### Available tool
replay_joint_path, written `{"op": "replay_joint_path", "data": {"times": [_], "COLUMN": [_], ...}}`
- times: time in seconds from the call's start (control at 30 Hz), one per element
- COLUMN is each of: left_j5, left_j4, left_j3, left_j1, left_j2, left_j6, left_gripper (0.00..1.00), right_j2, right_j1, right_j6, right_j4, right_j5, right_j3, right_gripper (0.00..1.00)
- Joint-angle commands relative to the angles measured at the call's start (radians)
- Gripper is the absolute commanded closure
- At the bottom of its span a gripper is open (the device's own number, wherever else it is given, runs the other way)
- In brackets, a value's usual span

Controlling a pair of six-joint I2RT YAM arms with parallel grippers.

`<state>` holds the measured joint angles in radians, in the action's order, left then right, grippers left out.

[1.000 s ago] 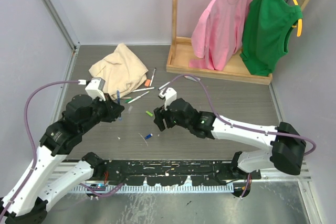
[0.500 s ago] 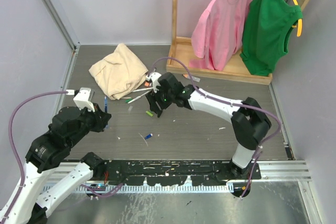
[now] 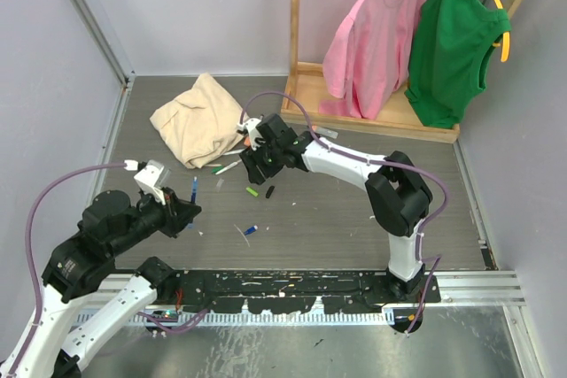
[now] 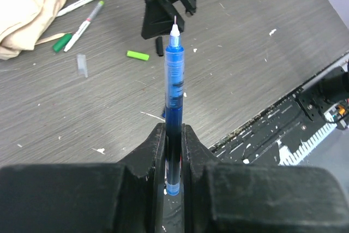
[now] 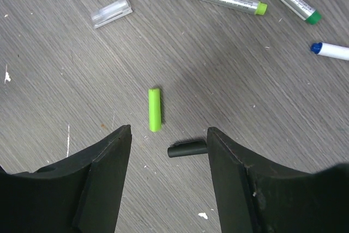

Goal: Insert the pens into the pen caps
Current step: Pick up the pen cap from the center of the board.

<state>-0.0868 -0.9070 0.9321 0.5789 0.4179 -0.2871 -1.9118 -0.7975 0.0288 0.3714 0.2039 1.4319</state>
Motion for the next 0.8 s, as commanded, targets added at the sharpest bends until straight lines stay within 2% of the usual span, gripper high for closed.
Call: {"op": "replay_joint_path", "data": {"times": [0.0, 0.53, 0.67, 0.77], "left_j5": [-0.104, -0.118, -0.079, -0.023], "left_j4": [0.078, 0.102, 0.092, 0.086], "left_j3": [-0.005, -0.006, -0.005, -0.002], "left_j1": [0.004, 0.004, 0.004, 0.004], "left_j2": [0.001, 0.048, 0.057, 0.051], "left_j6": [0.039, 0.045, 0.038, 0.029], "left_gripper": [1.0, 1.0, 1.0, 1.0], "right_j2": [0.07, 0.239, 0.225, 0.167], "right_j1": [-0.004, -0.003, -0.006, -0.028], "right_j6": [0.039, 0.057, 0.049, 0.059], "right_j4": [-0.047, -0.082, -0.074, -0.06], "right_j5": [-0.058, -0.17, -0.104, -0.076], "right_j3": [-0.02, -0.239, -0.221, -0.145], "right_gripper": [0.38, 0.38, 0.39, 0.39]}}
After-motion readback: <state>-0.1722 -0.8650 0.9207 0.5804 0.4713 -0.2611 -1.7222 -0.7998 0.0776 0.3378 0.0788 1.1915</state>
